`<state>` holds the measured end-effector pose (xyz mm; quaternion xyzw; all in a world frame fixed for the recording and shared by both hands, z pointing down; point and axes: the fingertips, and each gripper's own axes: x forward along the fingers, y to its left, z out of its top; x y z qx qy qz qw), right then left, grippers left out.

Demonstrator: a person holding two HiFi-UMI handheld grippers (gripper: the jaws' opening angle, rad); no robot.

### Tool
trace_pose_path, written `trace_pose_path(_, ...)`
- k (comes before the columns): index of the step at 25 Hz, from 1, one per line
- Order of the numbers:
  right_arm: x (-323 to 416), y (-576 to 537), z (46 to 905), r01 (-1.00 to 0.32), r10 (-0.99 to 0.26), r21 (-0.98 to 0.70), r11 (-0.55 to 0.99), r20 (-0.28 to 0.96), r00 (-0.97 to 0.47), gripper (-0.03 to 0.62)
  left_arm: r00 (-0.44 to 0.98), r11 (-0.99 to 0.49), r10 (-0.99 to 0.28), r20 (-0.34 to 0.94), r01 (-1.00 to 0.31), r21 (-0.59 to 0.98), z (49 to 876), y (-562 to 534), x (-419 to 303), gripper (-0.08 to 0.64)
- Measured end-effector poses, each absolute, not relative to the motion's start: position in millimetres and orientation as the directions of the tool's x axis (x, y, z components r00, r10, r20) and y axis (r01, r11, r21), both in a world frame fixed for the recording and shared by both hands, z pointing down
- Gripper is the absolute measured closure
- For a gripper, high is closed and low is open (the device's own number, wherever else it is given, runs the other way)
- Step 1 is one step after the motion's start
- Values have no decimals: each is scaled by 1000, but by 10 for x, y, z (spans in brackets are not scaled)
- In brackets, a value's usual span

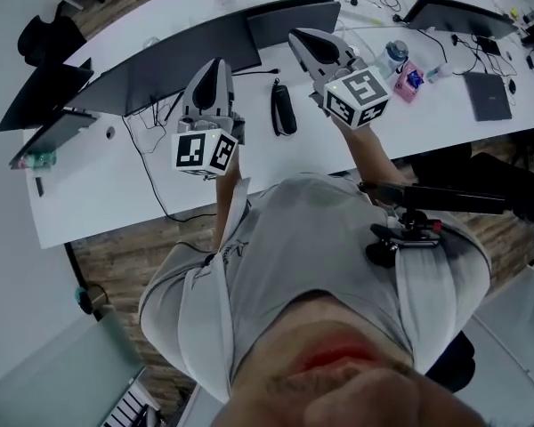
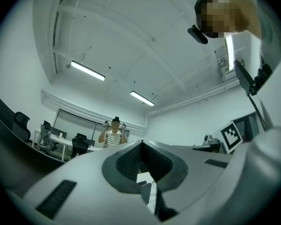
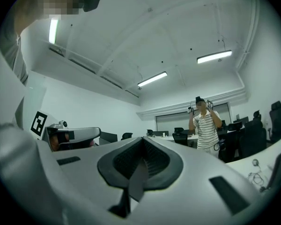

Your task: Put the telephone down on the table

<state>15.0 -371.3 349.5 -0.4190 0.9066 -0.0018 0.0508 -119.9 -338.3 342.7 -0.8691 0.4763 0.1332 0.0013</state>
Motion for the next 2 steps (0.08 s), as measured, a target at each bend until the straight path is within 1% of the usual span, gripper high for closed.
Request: trace_pose_path(2,77,-3738,3494,-754,-755,-42,655,-80,-651,578,510,-543,-829,-231,-833,110,3426,-3371,-1268,551)
